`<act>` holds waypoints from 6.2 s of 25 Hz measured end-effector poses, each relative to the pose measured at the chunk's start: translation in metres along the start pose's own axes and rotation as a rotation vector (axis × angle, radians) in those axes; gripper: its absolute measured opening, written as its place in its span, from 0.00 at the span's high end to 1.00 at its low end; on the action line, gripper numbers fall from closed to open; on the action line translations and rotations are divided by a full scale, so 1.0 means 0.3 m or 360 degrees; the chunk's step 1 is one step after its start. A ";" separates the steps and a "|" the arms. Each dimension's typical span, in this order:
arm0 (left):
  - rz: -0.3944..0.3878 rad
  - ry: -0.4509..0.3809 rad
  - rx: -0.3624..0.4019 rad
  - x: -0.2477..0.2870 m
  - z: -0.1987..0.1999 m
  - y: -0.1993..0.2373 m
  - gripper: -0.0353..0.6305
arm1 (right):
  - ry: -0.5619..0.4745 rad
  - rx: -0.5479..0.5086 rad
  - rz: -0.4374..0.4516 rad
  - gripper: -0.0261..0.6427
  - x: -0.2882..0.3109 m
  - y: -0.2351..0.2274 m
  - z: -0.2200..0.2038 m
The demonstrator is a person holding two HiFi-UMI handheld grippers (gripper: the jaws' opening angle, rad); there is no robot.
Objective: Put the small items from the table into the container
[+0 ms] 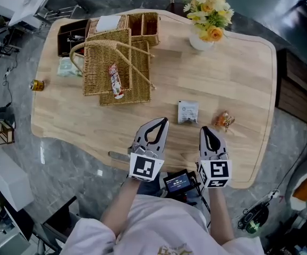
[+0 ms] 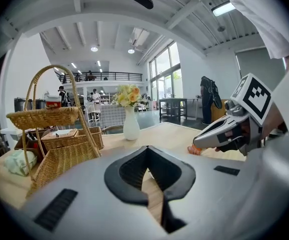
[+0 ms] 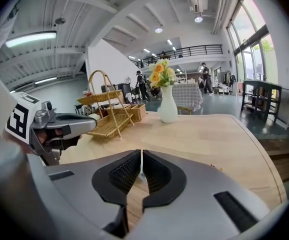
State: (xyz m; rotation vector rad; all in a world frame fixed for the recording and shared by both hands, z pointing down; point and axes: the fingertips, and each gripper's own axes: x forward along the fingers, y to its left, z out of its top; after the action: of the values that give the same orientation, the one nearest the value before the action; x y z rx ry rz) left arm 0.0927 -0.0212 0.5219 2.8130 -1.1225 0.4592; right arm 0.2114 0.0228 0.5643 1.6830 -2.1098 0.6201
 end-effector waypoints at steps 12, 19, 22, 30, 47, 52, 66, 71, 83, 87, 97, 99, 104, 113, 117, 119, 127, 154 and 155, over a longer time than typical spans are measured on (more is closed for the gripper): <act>-0.0099 0.0104 0.0026 0.078 -0.152 -0.059 0.94 | 0.0184 -0.0036 0.0081 0.87 0.121 -0.023 -0.128; -0.0079 0.0155 -0.0060 0.109 -0.183 -0.055 0.94 | 0.0342 -0.0045 0.0101 0.77 0.190 -0.012 -0.217; -0.0083 0.0166 -0.0073 0.114 -0.194 -0.053 0.94 | 0.0372 -0.0050 0.0097 0.77 0.208 -0.012 -0.232; -0.0089 0.0215 -0.0095 0.123 -0.233 -0.045 0.94 | 0.0442 -0.0099 0.0049 0.77 0.247 -0.013 -0.257; -0.0046 0.0149 -0.0110 0.074 -0.159 -0.003 0.94 | 0.0268 -0.0102 -0.0026 0.93 0.171 -0.020 -0.134; -0.0035 0.0091 -0.0088 0.027 -0.100 0.007 0.94 | 0.0216 -0.0108 -0.0033 0.93 0.122 0.014 -0.081; 0.0148 0.0011 -0.0059 -0.200 0.027 0.136 0.94 | 0.0091 -0.0126 -0.0001 0.93 0.011 0.137 0.033; 0.0175 -0.0050 0.0022 -0.263 0.067 0.169 0.94 | 0.0049 -0.0152 0.0024 0.93 -0.014 0.181 0.090; 0.0239 -0.0177 0.0036 -0.352 0.168 0.256 0.94 | 0.0004 -0.0186 0.0186 0.93 -0.026 0.341 0.254; 0.0271 -0.0224 0.0092 -0.378 0.196 0.312 0.94 | -0.0027 -0.0205 0.0249 0.93 -0.022 0.401 0.323; 0.0359 -0.0284 0.0077 -0.444 0.248 0.454 0.94 | -0.0072 -0.0271 0.0364 0.93 0.018 0.543 0.448; 0.0370 -0.0282 0.0039 -0.454 0.258 0.478 0.94 | -0.0073 -0.0291 0.0385 0.93 0.033 0.574 0.470; 0.0350 -0.0313 0.0087 -0.463 0.261 0.540 0.94 | -0.0074 -0.0323 0.0430 0.93 0.074 0.651 0.521; 0.0358 -0.0343 0.0039 -0.466 0.277 0.659 0.94 | -0.0047 -0.0384 0.0509 0.93 0.170 0.755 0.593; 0.0363 -0.0338 0.0000 -0.465 0.276 0.705 0.94 | -0.0016 -0.0421 0.0516 0.93 0.217 0.782 0.616; 0.0373 -0.0308 -0.0054 -0.463 0.271 0.723 0.94 | 0.0004 -0.0454 0.0509 0.93 0.240 0.791 0.620; 0.0367 -0.0288 -0.0152 -0.445 0.259 0.757 0.94 | 0.0075 -0.0490 0.0525 0.93 0.303 0.813 0.637; 0.0363 -0.0329 -0.0063 -0.479 0.273 0.724 0.94 | -0.0268 -0.0488 0.0273 0.82 0.234 0.732 0.715; 0.0377 -0.0311 -0.0098 -0.484 0.277 0.720 0.94 | -0.0287 -0.0492 0.0287 0.82 0.218 0.731 0.711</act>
State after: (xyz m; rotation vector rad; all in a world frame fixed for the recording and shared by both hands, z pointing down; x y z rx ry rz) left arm -0.1341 -0.0979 0.3905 2.7300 -1.4901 0.1623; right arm -0.0198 -0.1061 0.3979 1.4346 -2.3589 0.1792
